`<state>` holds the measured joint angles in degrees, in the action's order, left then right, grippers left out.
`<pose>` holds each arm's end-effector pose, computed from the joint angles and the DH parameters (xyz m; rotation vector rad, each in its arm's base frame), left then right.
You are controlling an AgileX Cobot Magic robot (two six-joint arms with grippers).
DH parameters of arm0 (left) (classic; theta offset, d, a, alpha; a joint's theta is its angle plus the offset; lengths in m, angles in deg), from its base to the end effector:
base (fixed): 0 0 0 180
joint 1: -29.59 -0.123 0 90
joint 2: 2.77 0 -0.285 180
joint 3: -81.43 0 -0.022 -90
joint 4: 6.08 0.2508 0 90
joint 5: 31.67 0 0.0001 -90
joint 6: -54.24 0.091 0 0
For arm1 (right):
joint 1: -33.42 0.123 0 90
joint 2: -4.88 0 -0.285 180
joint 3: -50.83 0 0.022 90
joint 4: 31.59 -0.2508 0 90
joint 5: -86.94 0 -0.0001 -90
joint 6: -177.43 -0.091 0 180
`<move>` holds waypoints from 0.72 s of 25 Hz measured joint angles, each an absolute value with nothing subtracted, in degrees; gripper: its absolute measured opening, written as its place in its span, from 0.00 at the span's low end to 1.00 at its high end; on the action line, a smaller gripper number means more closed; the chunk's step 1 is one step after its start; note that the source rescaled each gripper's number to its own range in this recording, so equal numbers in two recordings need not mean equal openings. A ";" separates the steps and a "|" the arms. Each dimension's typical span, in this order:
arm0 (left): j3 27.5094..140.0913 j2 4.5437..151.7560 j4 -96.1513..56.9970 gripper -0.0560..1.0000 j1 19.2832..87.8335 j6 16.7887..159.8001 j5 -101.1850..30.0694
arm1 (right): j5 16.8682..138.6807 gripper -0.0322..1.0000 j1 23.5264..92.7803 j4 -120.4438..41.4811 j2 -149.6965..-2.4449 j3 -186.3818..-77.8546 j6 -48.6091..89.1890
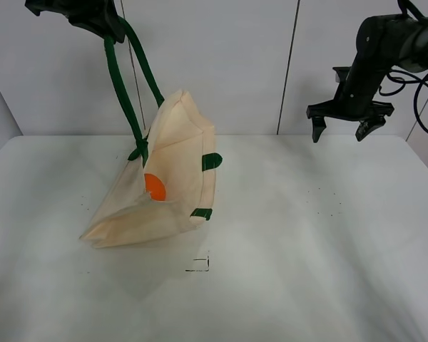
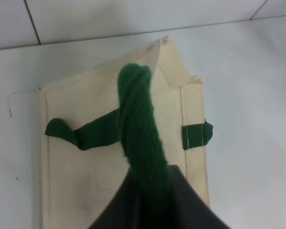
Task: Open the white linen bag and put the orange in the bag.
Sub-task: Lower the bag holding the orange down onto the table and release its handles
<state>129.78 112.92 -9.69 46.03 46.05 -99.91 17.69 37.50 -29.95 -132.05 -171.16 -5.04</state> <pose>0.3918 -0.1212 0.4318 0.1720 2.3765 -0.2867 0.4836 0.0321 0.2304 -0.0494 2.8640 -0.0176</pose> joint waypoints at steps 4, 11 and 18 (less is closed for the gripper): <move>129.78 112.92 -9.69 0.05 46.03 46.05 -99.91 | 17.81 1.00 37.50 -29.95 -123.63 -159.00 -4.79; 129.78 112.92 -9.69 0.05 46.03 46.05 -99.91 | 17.70 1.00 37.50 -29.95 -99.73 -128.22 -4.42; 129.78 112.92 -9.69 0.05 46.03 46.05 -99.91 | 18.85 1.00 37.50 -30.18 -71.56 -99.82 -4.38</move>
